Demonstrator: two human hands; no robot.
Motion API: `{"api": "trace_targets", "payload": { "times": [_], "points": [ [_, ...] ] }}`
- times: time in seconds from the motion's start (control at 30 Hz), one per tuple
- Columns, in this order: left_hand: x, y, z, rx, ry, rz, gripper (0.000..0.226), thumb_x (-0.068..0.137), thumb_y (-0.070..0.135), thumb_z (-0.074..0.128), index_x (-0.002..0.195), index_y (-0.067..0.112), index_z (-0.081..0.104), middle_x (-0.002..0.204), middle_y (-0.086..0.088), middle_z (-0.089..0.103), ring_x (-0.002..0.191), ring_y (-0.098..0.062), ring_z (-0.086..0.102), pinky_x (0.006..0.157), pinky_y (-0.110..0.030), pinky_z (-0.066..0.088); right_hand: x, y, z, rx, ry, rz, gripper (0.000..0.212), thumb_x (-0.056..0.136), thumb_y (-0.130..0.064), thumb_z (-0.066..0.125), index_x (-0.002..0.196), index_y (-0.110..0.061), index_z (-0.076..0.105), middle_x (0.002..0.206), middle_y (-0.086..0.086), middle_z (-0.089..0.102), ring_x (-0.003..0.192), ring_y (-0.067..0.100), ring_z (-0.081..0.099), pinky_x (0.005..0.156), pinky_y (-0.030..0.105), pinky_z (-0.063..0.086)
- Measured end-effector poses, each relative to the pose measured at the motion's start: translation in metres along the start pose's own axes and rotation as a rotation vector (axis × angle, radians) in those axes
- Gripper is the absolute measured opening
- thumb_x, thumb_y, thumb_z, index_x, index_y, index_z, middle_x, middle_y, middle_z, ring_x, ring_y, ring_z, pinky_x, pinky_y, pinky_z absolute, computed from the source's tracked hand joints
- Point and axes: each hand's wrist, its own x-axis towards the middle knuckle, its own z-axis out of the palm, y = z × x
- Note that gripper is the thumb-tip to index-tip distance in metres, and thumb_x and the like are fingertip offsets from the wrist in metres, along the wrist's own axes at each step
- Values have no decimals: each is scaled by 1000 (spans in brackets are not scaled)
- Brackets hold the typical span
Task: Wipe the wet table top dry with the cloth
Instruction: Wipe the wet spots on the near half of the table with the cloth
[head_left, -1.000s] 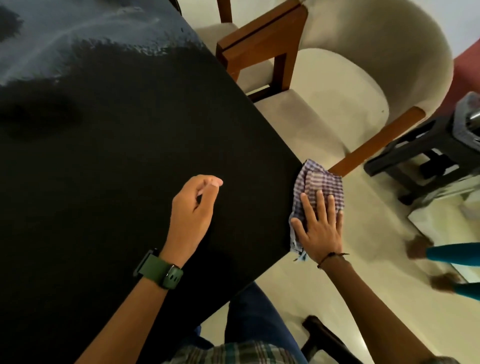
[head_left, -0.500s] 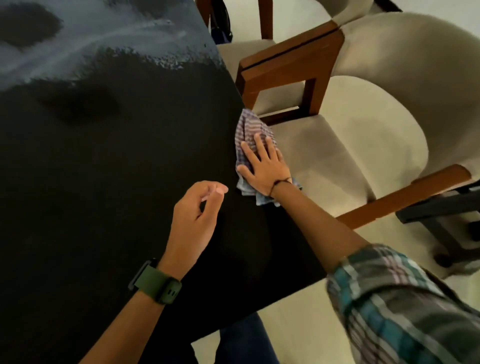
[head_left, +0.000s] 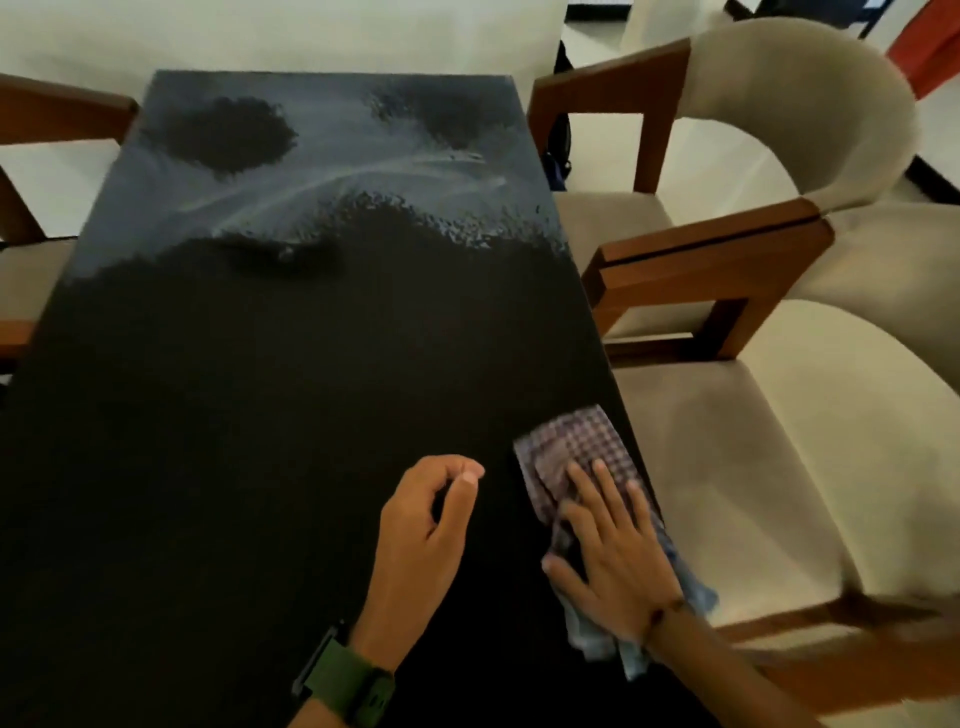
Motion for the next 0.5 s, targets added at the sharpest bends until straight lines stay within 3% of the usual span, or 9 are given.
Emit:
{"api": "trace_targets", "payload": {
  "times": [0.07, 0.13, 0.23, 0.33, 0.4, 0.5],
  "points": [
    [17, 1, -4, -2, 13, -5, 17, 90, 33, 43, 94, 37, 59, 91, 9, 62, 84, -12, 60, 79, -38, 50, 67, 7, -7, -40, 59, 14, 80, 80, -73, 7, 149, -30, 10, 154, -3, -18, 141, 23, -23, 110, 44, -20],
    [37, 2, -10, 3, 38, 5, 18, 89, 34, 42, 94, 36, 59, 94, 12, 61, 88, -6, 59, 81, -33, 49, 139, 18, -16, -56, 74, 58, 77, 80, -73, 5, 145, -34, -12, 157, -2, -14, 141, 22, -22, 110, 45, -18],
    [65, 4, -23, 18, 63, 51, 17, 88, 35, 41, 93, 37, 58, 96, 20, 59, 93, 6, 55, 81, -21, 44, 244, 34, -41, -37, 72, 155, 77, 87, -69, 14, 148, -28, -10, 159, 0, -8, 144, 22, -13, 114, 48, -10],
    [85, 4, -39, 35, 60, 122, 15, 88, 33, 42, 90, 39, 57, 94, 20, 60, 94, 7, 55, 78, -15, 42, 308, 34, -61, 7, 44, 227, 78, 92, -63, 21, 150, -20, -9, 159, 3, -8, 145, 23, -11, 116, 48, -8],
    [95, 3, -49, 44, 39, 146, 15, 87, 35, 42, 89, 40, 56, 93, 19, 60, 94, 7, 55, 79, -10, 43, 300, 30, -61, 7, 52, 227, 75, 94, -59, 21, 149, -18, -8, 159, 4, -9, 144, 22, -12, 114, 45, -10],
    [112, 1, -61, 41, -2, 147, 16, 86, 34, 41, 90, 38, 56, 91, 15, 60, 87, 1, 57, 75, -15, 42, 207, 9, -41, 31, 67, 188, 69, 93, -58, 16, 147, -23, -10, 157, 1, -10, 144, 18, -14, 113, 39, -15]
  ]
}}
